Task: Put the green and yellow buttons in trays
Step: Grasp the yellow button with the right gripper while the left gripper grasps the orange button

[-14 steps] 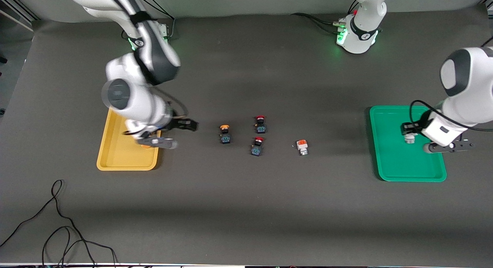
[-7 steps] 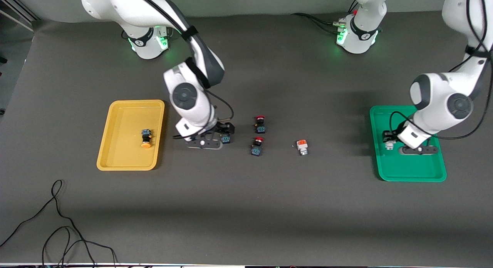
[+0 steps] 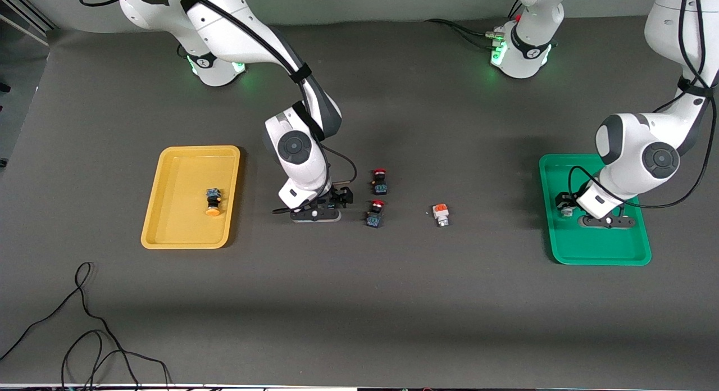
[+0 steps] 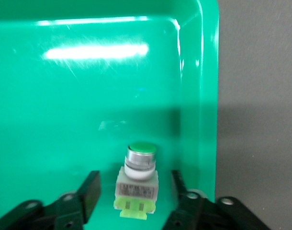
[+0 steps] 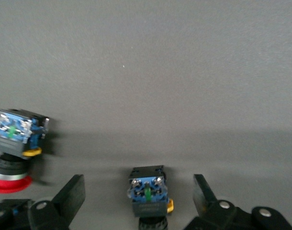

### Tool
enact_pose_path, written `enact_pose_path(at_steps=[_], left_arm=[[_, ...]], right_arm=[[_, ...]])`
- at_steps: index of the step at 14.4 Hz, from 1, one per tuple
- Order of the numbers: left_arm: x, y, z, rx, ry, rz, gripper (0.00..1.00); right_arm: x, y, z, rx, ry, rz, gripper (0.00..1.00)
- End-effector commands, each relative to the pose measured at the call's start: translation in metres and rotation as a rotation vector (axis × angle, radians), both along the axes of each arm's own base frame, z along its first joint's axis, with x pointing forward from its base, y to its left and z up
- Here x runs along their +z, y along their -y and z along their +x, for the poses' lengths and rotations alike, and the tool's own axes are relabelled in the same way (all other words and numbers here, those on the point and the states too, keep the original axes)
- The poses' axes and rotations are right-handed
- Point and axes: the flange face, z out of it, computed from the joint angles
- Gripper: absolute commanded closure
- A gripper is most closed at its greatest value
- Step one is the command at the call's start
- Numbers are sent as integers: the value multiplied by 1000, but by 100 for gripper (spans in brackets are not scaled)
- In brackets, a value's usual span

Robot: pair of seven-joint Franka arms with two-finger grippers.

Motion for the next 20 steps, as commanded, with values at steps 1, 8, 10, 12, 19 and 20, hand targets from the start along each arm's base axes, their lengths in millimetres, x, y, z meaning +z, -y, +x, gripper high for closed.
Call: enact_pose_path(at_steps=[1,8,10,12,19,20], left_arm=[[61,0,13,-20,-2,53,0],[121,145,34,-35,-57,102,0],[113,230,16,29,-43,108,0],[103,297,-5,79,-31,105,0],[54,367,-21,185,15,18,0],[34,370,-20,184,12,1,0]], right_arm=[[-6,-2,-16,54,11,1,0],[-21,-3,-22,44,5,-10,45],[-30,-2,-23,44,-3,-20,85],[-28,-3,-21,44,9,-14,100],[51,19,3,-22,-30,6,100],[76,35,11,-40,-56,-3,100]])
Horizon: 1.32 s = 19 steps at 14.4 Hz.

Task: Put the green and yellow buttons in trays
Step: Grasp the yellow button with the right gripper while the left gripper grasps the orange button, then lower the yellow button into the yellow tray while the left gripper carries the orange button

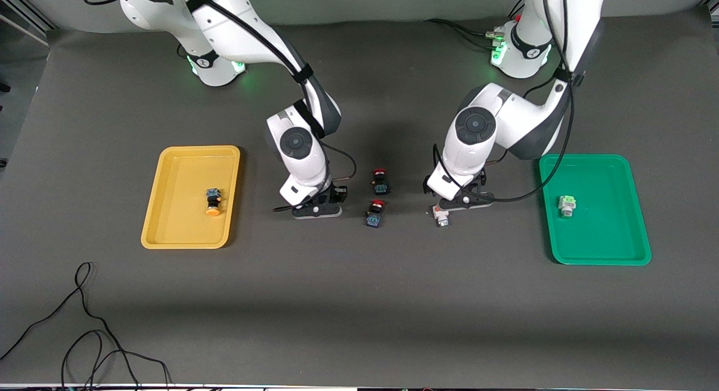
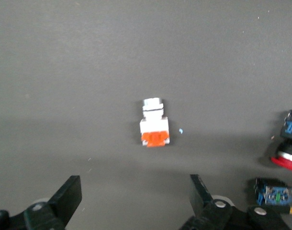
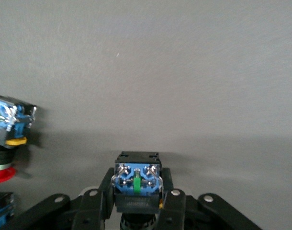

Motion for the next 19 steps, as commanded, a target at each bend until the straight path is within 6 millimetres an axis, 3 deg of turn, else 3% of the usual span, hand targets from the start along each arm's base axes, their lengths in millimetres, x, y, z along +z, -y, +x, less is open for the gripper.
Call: enact_pose_path(at_steps=[1,4,6,8,9,10,12,16,17,19], left_arm=[[-52,5,7,27,-7,-40,0],[-76,6,8,37,-6,-64,0],[-90,6,7,52,-19,-63,0],[-91,6,8,58,-19,-64,22],[-90,7,11,61,-16,-67,51],[-91,6,14,67,-16,-68,61],[-89,6,21,76,-16,-68,67],[-77,4,31,100,2,-76,79],[-63,5,32,110,11,-75,79],[-7,0,38,136,-3,-51,80]], right_arm=[[91,36,16,-62,-69,22,100],[159,95,31,-82,-132,22,100],[191,153,43,-44,-151,32,100],[211,208,50,-13,-195,32,100],[214,232,52,13,-215,32,100],[216,257,55,38,-221,33,100],[210,298,59,91,-229,25,100],[166,366,60,136,-218,4,100],[150,374,55,150,-203,0,100],[116,387,47,167,-160,-29,100]])
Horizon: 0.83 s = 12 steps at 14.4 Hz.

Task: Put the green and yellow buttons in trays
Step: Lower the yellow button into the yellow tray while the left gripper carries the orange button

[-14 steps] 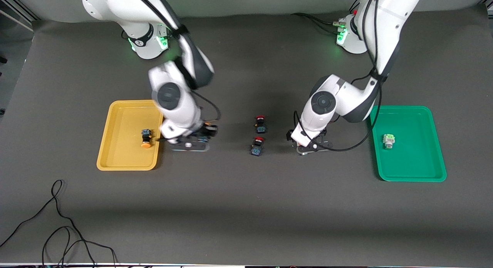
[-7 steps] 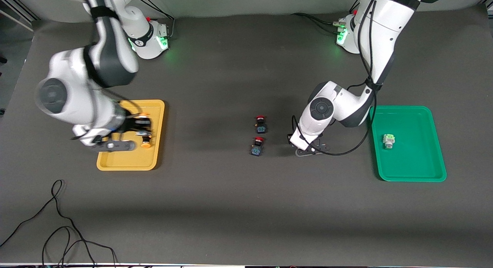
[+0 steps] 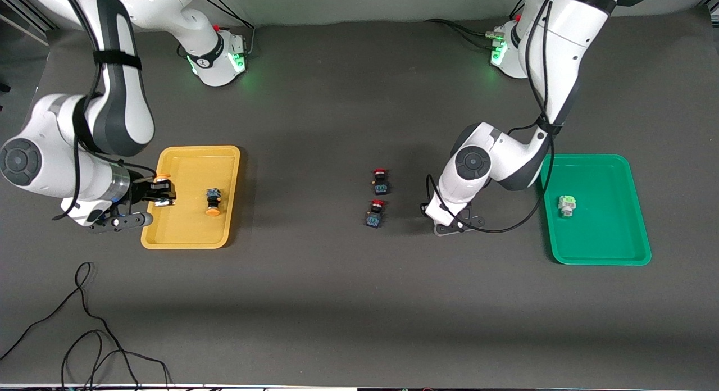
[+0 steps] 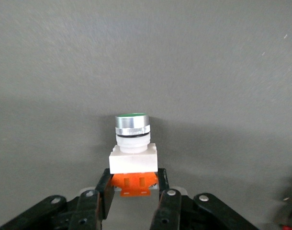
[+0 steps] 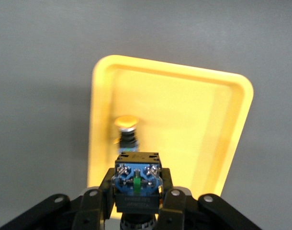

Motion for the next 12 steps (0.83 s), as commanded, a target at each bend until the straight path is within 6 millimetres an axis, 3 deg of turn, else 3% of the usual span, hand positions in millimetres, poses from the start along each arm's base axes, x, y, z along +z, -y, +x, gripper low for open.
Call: enact_pose_path(at_steps=[1,2,5,8,12], left_arm=[[87,-5,5,56,-31,14,81],[113,-15,7,59,-44,6,81],[166,-91,13,9,-117,12,84],[192,-212,18,-77,-204,8,88],[177,-392,14,-254,-212,-28,89]], right_arm=[[-45,12,-13,41,54,-20,100],[-59,15,-16,59,66,-40,100],[-92,22,-30,75,111,-83,100],[-120,26,-33,72,131,-90,100],[-153,22,-36,51,158,9,100]])
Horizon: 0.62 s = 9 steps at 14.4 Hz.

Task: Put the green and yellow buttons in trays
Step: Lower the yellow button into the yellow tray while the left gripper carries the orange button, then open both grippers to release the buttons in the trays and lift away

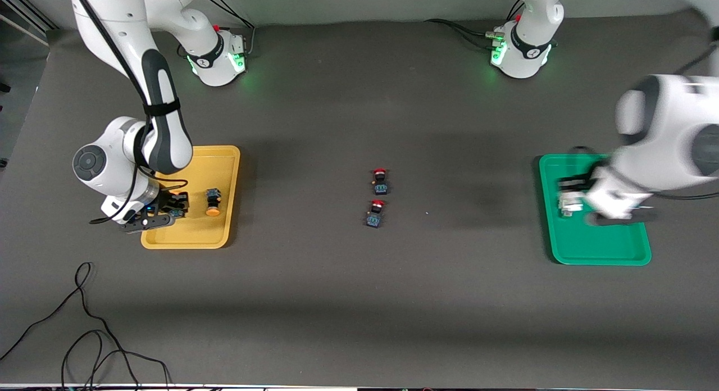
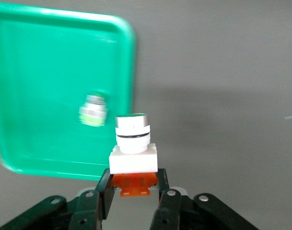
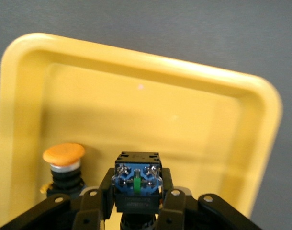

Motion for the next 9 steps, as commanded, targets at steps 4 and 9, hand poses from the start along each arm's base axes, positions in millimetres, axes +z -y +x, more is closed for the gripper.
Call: enact_pose_path(at_steps=[4,9], left_arm=[[-109,-127,-32,-167,74,-7,90],[-186,-148,-46,-199,137,15,83]], right_arm=[[-25,2,3,17,28,-3,100],[-20,-3,3,20,30,16,0]])
